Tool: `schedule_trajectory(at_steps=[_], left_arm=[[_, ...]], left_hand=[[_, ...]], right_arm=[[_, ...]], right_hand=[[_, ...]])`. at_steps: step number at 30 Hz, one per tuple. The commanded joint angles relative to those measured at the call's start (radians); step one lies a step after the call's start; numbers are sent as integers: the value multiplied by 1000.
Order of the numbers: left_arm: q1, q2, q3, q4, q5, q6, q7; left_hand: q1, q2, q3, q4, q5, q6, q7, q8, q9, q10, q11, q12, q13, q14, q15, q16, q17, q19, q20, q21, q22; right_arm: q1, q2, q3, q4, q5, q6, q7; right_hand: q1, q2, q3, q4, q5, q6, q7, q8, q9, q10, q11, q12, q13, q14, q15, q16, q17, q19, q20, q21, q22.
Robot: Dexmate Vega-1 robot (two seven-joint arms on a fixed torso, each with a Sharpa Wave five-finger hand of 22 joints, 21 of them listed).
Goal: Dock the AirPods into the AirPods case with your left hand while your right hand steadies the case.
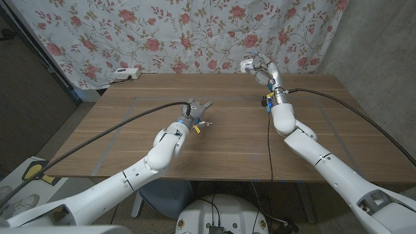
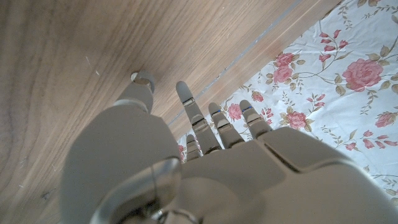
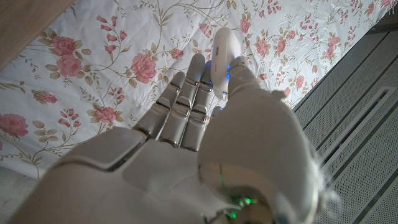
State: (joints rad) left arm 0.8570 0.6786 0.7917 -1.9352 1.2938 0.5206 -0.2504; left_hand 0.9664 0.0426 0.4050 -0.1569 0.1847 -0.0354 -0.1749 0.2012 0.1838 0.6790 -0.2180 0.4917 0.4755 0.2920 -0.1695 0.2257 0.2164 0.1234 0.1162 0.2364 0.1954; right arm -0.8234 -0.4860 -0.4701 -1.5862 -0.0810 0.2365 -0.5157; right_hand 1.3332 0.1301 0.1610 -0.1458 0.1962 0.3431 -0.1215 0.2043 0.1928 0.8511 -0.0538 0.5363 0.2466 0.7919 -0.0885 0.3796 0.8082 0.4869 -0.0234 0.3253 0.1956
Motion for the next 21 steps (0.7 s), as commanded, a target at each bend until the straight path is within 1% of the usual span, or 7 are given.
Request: schedule_trajectory(at_steps=[1, 9, 14, 21], left_arm=[[-11, -4, 14, 14, -14, -4, 4], [-20, -2, 23, 19, -19, -11, 0], [-23, -9, 28, 27, -21, -5, -5], [-32, -5, 33, 32, -34, -21, 3]], left_hand=[[8, 5, -4, -2, 1, 7, -3, 1, 2, -1, -1, 5, 4, 11, -7, 3, 4, 11, -2, 6, 0], [16, 10, -4, -4, 2, 12, -3, 1, 2, -4, -1, 8, 7, 12, -7, 3, 5, 11, -2, 6, 0], [19, 11, -6, -5, 3, 16, -3, 2, 2, -5, -1, 10, 9, 12, -7, 3, 5, 13, -2, 6, 0], [22, 12, -7, -5, 3, 20, -3, 2, 3, -6, -1, 13, 11, 12, -8, 2, 6, 14, -3, 6, 0]], right_arm=[[1, 5, 3, 1, 5, -6, -5], [5, -1, -1, 7, 2, 6, 3], [4, 3, 1, 6, 5, 1, -1], [4, 3, 2, 3, 6, 1, -1]], right_hand=[[-1, 10, -1, -1, 5, 8, 1, 4, 3, 132, -128, 12, 16, 11, -153, -5, 5, -3, 3, 3, 1], [-1, 10, -1, -1, 5, 8, 0, 4, 3, 132, -128, 12, 16, 12, -153, -6, 5, -4, 3, 2, 1], [-1, 10, -1, -1, 5, 9, 0, 4, 3, 132, -128, 13, 16, 12, -153, -7, 6, -4, 3, 2, 1], [-1, 10, -1, -1, 5, 11, 0, 4, 3, 132, -128, 12, 16, 12, -153, -8, 6, -4, 3, 2, 1]])
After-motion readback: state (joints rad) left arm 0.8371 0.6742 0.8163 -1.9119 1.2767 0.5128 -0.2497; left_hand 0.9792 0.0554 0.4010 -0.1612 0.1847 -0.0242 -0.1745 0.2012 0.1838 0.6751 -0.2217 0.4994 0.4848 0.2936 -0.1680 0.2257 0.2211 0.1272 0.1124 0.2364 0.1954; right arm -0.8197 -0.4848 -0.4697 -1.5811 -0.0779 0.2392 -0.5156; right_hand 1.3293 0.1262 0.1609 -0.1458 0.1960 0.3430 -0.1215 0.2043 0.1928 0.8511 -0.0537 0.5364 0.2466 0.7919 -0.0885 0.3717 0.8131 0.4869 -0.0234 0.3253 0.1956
